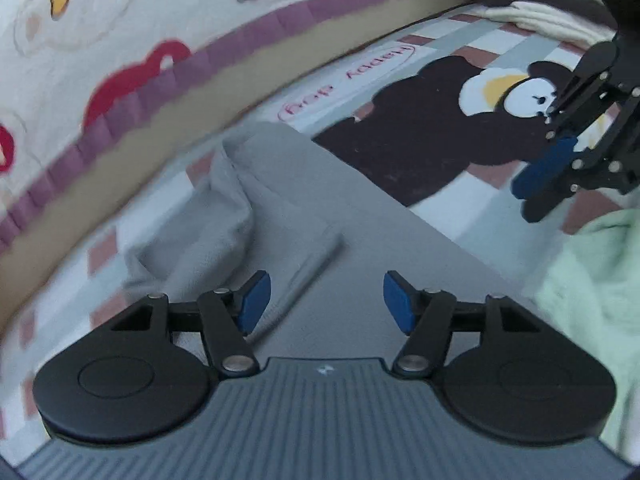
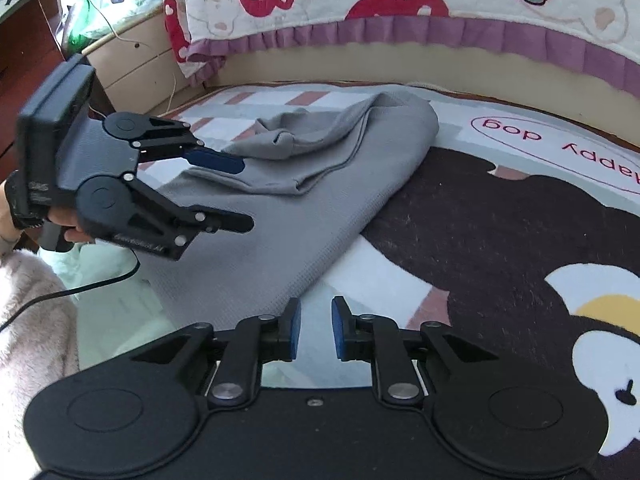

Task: Fold clothes

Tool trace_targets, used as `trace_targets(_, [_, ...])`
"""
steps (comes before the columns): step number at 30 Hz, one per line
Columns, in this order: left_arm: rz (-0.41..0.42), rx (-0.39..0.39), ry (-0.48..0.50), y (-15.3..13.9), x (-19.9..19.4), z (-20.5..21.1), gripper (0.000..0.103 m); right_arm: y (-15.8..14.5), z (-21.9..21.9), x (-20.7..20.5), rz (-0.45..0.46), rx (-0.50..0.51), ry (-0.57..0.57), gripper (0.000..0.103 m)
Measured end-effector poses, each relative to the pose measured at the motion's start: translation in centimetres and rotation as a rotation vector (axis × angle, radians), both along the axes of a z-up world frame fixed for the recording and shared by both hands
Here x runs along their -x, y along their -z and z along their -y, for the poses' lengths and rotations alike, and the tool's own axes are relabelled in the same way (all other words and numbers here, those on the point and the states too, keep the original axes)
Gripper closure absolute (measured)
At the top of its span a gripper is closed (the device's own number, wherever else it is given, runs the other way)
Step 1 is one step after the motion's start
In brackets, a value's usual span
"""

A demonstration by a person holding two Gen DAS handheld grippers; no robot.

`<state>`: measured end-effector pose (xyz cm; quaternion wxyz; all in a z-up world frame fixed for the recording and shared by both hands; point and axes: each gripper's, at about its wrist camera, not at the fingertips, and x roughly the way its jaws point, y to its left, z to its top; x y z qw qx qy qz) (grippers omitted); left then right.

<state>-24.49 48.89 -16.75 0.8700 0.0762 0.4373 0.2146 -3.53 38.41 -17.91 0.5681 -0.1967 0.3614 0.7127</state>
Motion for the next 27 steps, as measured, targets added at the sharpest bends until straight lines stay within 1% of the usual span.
trace_targets(2, [-0.041, -0.079, -0.050, 0.5, -0.9, -0.2, 0.041, 0.1, -0.2, -0.2, 0.002, 0.006, 0.007, 0.081])
trace_targets(3, [-0.060, -0.102, -0.067, 0.8, -1.2, -0.5, 0.041, 0.1, -0.3, -0.4, 0.002, 0.007, 0.011, 0.081])
trace_targets(4, [-0.079, -0.098, -0.076, 1.1, -1.3, -1.1, 0.046, 0.1, -0.5, -0.5, 0.001, 0.009, 0.016, 0.081])
trace_targets(5, [-0.091, -0.059, -0.071, 1.3, -1.3, -1.8, 0.066, 0.2, -0.5, -0.5, 0.001, 0.010, 0.019, 0.081])
trace_targets(6, [-0.086, -0.017, -0.068, 1.4, -1.2, -2.4, 0.077, 0.2, -0.5, -0.6, 0.001, 0.010, 0.022, 0.081])
trace_targets(7, [-0.080, 0.002, -0.077, 1.5, -1.2, -2.7, 0.092, 0.2, -0.4, -0.6, 0.000, 0.010, 0.025, 0.081])
trace_targets(8, [-0.073, 0.021, -0.086, 1.5, -1.1, -3.1, 0.095, 0.2, -0.4, -0.6, 0.000, 0.011, 0.028, 0.081])
trace_targets(10, [-0.061, -0.017, -0.108, 1.3, -0.9, -3.4, 0.098, 0.2, -0.3, -0.6, -0.001, 0.012, 0.034, 0.081])
trace_targets(11, [-0.042, -0.025, -0.123, 1.1, -0.8, -3.8, 0.098, 0.3, -0.2, -0.6, -0.002, 0.014, 0.037, 0.081])
trace_targets(13, [0.009, -0.010, -0.184, 0.6, -0.5, -5.0, 0.098, 0.6, 0.1, -0.5, -0.002, 0.025, 0.041, 0.080])
trace_targets(16, [0.072, 0.041, -0.204, 0.0, 0.5, -6.1, 0.093, 1.0, 0.3, -0.4, 0.001, 0.042, 0.044, 0.080])
trace_targets(17, [0.060, 0.009, -0.199, 0.3, 0.4, -5.6, 0.083, 1.2, 0.3, -0.4, -0.005, 0.047, 0.049, 0.080])
trace_targets(18, [0.048, -0.023, -0.193, 0.6, 0.4, -5.1, 0.070, 1.2, 0.3, -0.5, -0.023, 0.049, 0.056, 0.080])
trace_targets(19, [0.036, -0.056, -0.188, 0.9, 0.3, -4.6, 0.044, 1.2, 0.3, -0.6, -0.048, 0.049, 0.066, 0.079])
trace_targets(20, [0.002, -0.110, -0.175, 1.4, -0.1, -4.0, 0.036, 1.2, 0.3, -0.7, -0.072, 0.050, 0.075, 0.077])
trace_targets(21, [-0.032, -0.163, -0.161, 2.0, -0.4, -3.5, 0.036, 1.2, 0.3, -0.7, -0.097, 0.045, 0.082, 0.077])
trace_targets(23, [-0.076, -0.233, -0.129, 2.7, -0.9, -2.7, 0.035, 0.8, 0.2, -0.5, -0.120, 0.033, 0.081, 0.077])
trace_targets(25, [-0.097, -0.266, -0.126, 3.0, -1.6, -2.8, 0.031, 0.5, 0.0, -0.1, -0.113, 0.024, 0.069, 0.077])
trace_targets(27, [-0.108, -0.286, -0.123, 3.2, -2.3, -3.1, 0.031, 0.4, -0.1, 0.1, -0.110, 0.020, 0.058, 0.077])
